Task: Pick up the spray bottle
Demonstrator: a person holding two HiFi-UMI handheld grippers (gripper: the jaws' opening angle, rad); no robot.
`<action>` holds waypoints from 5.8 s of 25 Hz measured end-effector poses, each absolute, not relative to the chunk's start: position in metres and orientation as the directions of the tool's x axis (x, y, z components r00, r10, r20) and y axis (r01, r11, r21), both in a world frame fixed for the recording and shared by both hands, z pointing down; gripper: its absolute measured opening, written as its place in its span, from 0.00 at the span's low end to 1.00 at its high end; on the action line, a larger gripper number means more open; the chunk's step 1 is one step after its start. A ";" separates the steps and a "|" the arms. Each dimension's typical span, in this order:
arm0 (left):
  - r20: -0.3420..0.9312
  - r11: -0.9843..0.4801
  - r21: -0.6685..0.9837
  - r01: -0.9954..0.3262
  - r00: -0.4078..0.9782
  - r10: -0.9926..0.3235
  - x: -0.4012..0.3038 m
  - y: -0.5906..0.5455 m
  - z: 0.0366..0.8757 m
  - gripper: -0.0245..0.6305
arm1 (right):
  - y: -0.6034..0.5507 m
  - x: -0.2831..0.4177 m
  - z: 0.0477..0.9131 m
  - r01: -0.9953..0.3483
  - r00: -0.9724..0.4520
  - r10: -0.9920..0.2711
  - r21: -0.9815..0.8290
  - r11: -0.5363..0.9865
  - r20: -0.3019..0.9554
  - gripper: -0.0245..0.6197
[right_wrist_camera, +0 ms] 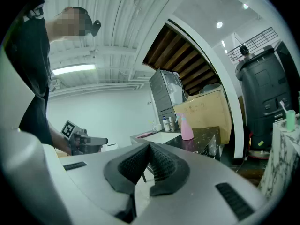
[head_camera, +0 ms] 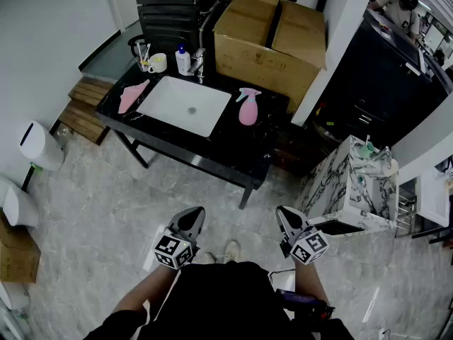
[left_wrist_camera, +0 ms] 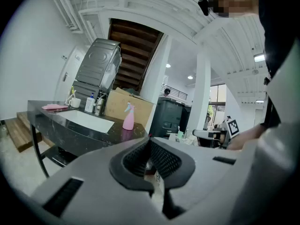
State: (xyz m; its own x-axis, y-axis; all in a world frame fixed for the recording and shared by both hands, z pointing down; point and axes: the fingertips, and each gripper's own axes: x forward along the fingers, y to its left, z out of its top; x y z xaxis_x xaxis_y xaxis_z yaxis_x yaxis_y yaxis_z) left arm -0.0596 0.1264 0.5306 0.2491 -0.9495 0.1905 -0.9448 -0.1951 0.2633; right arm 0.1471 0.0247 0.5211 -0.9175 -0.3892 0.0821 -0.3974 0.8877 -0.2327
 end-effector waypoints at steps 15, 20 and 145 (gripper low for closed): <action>0.165 -0.242 0.267 -0.933 0.292 -0.942 -0.061 0.181 0.530 0.05 | 0.085 0.148 0.523 -0.455 -0.891 -0.442 -0.210 0.865 0.106 0.08; 0.155 -0.247 0.269 -0.931 0.295 -0.943 -0.063 0.192 0.528 0.05 | 0.095 0.147 0.520 -0.460 -0.888 -0.450 -0.208 0.863 0.095 0.08; 0.121 -0.563 0.225 -0.795 0.596 -0.794 -0.149 -0.247 0.500 0.06 | -0.241 0.036 0.521 -0.640 -0.767 -0.629 -0.236 0.732 0.127 0.08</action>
State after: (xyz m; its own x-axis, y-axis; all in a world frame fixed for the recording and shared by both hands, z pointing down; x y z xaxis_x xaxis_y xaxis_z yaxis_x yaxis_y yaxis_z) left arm -0.1489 -0.2472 0.5001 0.5960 -0.7939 0.1205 -0.7953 -0.5628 0.2253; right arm 0.0362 -0.2407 0.5215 -0.7667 -0.6293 0.1271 -0.6396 0.7315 -0.2362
